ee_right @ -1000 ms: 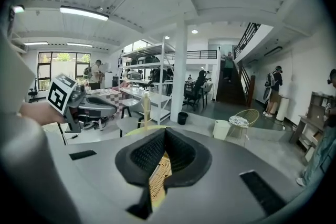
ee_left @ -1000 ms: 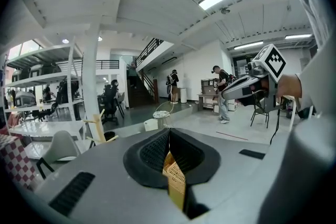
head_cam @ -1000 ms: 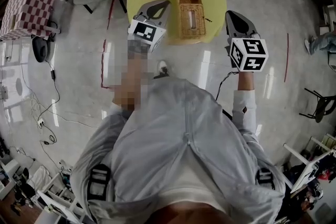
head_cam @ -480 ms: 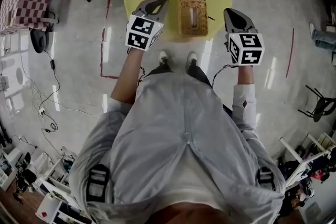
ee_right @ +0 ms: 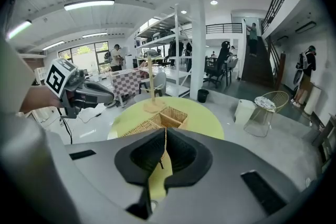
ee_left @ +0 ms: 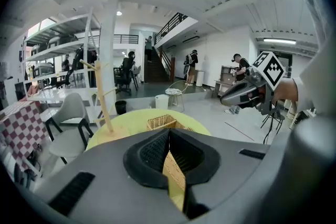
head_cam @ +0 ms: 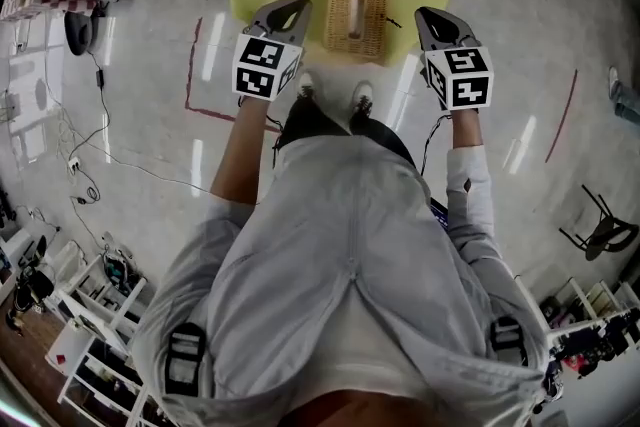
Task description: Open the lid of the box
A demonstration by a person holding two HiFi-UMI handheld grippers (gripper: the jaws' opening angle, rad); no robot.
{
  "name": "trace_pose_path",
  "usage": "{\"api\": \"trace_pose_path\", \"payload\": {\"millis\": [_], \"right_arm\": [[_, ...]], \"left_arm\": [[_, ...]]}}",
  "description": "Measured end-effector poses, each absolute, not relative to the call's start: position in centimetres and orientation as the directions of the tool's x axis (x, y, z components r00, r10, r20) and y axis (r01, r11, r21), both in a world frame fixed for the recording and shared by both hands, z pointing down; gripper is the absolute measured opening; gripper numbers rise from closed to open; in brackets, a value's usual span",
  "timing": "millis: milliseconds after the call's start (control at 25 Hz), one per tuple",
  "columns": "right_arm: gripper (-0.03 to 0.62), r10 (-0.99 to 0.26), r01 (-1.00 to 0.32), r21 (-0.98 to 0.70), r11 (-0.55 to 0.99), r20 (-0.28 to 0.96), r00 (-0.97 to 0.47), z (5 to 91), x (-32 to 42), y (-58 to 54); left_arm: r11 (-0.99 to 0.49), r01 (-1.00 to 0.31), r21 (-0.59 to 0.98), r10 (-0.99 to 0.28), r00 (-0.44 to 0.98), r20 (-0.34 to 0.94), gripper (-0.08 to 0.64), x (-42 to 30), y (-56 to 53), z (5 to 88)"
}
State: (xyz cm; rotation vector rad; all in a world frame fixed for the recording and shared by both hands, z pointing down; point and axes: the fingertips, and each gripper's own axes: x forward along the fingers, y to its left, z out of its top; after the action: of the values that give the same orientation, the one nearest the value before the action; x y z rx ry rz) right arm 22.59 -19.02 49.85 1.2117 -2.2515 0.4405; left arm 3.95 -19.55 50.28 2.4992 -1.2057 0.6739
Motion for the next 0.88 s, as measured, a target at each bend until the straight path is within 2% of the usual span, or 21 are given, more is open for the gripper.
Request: {"api": "trace_pose_path", "payload": {"millis": [480,880], "right_arm": [[0.093,-0.479,-0.725,-0.122,0.678,0.675,-0.561,59.5,21.2,-18.1],[0.103,-0.413,-0.703,-0.116,0.702,0.738,-0.534,64.8,20.2,-18.4]], "left_arm": [[-0.503,-0.862,0.057,-0.695,0.443,0.566,0.029,4.6,-16.6,54.6],[-0.463,-0.885,0.045,-0.687,0.391,0.612,0.029,2.8,-14.0,57.1]]}}
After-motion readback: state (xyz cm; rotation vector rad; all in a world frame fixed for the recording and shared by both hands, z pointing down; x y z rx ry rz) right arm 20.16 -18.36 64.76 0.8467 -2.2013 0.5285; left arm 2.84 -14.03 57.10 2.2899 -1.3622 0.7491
